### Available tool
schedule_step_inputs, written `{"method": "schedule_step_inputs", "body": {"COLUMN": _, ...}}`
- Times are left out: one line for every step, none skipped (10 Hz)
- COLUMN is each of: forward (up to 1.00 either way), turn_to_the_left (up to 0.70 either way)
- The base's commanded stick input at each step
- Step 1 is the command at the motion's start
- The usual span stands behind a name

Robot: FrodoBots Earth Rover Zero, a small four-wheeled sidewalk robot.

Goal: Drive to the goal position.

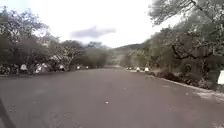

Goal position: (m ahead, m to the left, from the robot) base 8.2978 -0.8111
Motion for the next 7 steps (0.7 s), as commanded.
{"method": "schedule_step_inputs", "body": {"forward": 1.0, "turn_to_the_left": 0.0}}
{"method": "schedule_step_inputs", "body": {"forward": 1.0, "turn_to_the_left": 0.0}}
{"method": "schedule_step_inputs", "body": {"forward": 1.0, "turn_to_the_left": 0.0}}
{"method": "schedule_step_inputs", "body": {"forward": 1.0, "turn_to_the_left": 0.0}}
{"method": "schedule_step_inputs", "body": {"forward": 1.0, "turn_to_the_left": 0.0}}
{"method": "schedule_step_inputs", "body": {"forward": 1.0, "turn_to_the_left": 0.0}}
{"method": "schedule_step_inputs", "body": {"forward": 1.0, "turn_to_the_left": 0.0}}
